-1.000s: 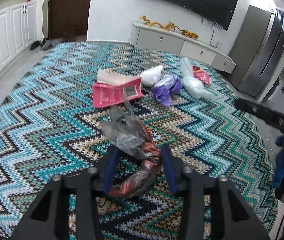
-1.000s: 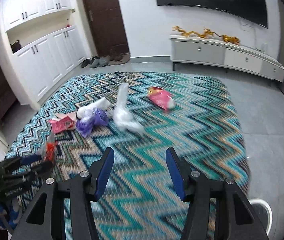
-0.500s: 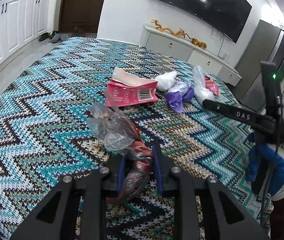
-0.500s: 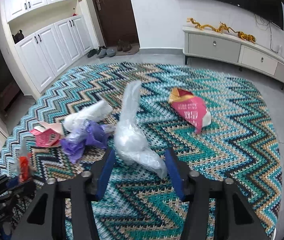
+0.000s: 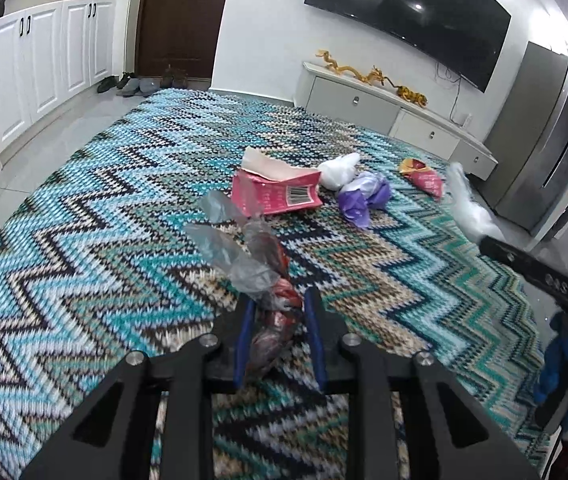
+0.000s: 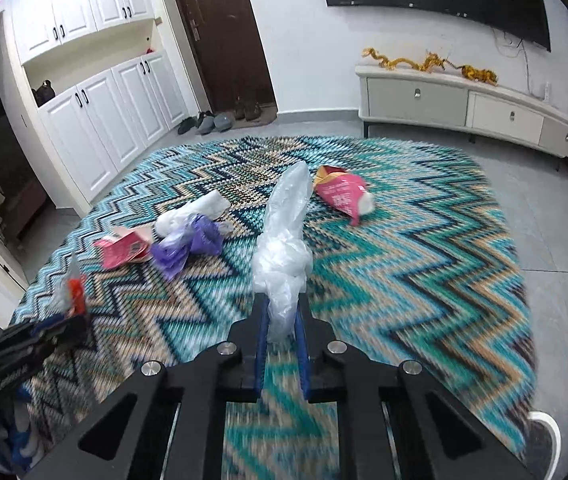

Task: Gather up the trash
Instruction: 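Grasp the clear bag with red item in the left tool while the right tool grasps a clear bag, then carry both clear plastic bags over the bin while both tools open to drop them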

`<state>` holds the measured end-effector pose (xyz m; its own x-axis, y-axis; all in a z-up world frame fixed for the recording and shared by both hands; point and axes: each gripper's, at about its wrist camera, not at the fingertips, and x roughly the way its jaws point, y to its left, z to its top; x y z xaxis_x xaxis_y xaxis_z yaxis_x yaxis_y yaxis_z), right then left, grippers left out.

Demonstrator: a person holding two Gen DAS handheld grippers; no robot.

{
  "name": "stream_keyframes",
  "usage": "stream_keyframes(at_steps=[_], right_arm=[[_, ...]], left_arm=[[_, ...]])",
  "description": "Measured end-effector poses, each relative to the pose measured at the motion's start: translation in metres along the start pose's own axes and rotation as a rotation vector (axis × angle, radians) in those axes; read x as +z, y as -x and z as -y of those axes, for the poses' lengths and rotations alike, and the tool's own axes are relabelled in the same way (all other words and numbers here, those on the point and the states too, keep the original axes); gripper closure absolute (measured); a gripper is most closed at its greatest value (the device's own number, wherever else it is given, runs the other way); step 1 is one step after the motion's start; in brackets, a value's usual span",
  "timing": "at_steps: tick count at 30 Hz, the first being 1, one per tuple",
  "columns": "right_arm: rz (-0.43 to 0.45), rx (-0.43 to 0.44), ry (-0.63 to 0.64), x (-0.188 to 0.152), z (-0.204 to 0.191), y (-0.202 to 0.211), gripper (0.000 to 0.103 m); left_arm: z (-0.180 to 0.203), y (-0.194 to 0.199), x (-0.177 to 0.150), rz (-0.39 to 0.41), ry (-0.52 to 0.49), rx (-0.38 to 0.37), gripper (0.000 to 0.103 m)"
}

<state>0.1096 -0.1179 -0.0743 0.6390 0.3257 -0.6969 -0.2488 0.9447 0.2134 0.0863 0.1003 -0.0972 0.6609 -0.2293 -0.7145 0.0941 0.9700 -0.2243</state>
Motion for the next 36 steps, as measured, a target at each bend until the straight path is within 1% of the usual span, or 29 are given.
stream_keyframes(at_steps=[7, 14, 19, 21, 25, 28, 31, 36], right_arm=[[0.074, -0.022, -0.028, -0.025, 0.01, 0.066, 0.091], [0.173, -0.082, -0.064, -0.048, 0.029, 0.137, 0.091], [0.226, -0.124, -0.113, -0.066, 0.052, 0.174, 0.091], [0.239, -0.139, -0.132, -0.074, 0.06, 0.186, 0.091], [0.254, -0.167, -0.174, -0.092, 0.077, 0.202, 0.091], [0.263, -0.178, -0.215, -0.106, 0.091, 0.209, 0.091], [0.266, -0.186, -0.255, -0.118, 0.104, 0.212, 0.091], [0.249, -0.194, -0.299, -0.132, 0.121, 0.208, 0.091]], left_arm=[[0.017, 0.044, -0.001, 0.067, -0.026, -0.017, 0.079], [0.037, 0.085, 0.004, 0.136, -0.06, -0.031, 0.079], [0.05, 0.101, 0.006, 0.161, -0.071, -0.055, 0.079], [0.055, 0.107, 0.008, 0.165, -0.07, -0.082, 0.08], [0.061, 0.115, 0.013, 0.164, -0.067, -0.113, 0.081], [0.059, 0.117, 0.019, 0.173, -0.063, -0.105, 0.081], [0.047, 0.116, 0.026, 0.165, -0.029, -0.102, 0.081], [0.026, 0.113, 0.033, 0.164, 0.016, -0.073, 0.081]])
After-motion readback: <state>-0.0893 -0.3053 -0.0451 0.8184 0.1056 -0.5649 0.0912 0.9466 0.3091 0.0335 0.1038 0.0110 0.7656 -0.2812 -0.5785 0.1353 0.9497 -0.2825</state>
